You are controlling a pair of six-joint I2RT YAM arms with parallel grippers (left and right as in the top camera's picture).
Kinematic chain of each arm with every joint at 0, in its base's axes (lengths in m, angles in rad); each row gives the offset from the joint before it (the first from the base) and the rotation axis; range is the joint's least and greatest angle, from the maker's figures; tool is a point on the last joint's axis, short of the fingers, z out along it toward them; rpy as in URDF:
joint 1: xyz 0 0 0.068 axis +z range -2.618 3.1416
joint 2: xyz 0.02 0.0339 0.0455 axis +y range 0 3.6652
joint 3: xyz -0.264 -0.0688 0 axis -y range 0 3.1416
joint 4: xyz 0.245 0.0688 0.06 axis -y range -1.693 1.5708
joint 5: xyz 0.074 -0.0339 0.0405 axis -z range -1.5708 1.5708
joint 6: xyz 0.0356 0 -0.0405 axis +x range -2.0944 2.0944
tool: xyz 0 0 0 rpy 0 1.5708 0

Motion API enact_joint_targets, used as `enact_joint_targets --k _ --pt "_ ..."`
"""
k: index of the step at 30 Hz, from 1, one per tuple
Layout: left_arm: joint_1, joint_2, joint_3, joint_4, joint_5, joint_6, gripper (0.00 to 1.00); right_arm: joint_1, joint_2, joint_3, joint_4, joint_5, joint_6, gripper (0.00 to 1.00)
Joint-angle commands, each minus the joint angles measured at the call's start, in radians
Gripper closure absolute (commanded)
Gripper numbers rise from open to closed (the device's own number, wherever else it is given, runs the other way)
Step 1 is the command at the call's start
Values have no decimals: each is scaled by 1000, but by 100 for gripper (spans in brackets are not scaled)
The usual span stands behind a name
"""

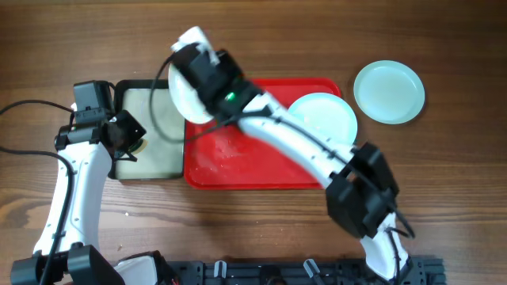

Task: Clean dirty plates on tray and stack at the side
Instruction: 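Carry the white plate to the right, above the light-blue plate, then lower the white plate onto the light-blue plate and open right gripper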

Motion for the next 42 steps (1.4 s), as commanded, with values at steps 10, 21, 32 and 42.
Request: enact_joint_targets --k 10,21,32,42 --pt "1 -19 -1 6 8 31 96 -463 -115 17 -333 -690 309 96" --pt "1 -19 -1 9 11 31 96 -948 -124 15 -558 -689 303 95" --pt "1 -19 -1 9 12 31 96 -1221 -124 -93 -573 -572 311 96" --pt "1 -19 -1 9 12 31 96 -1214 -124 -262 -446 -576 307 59"
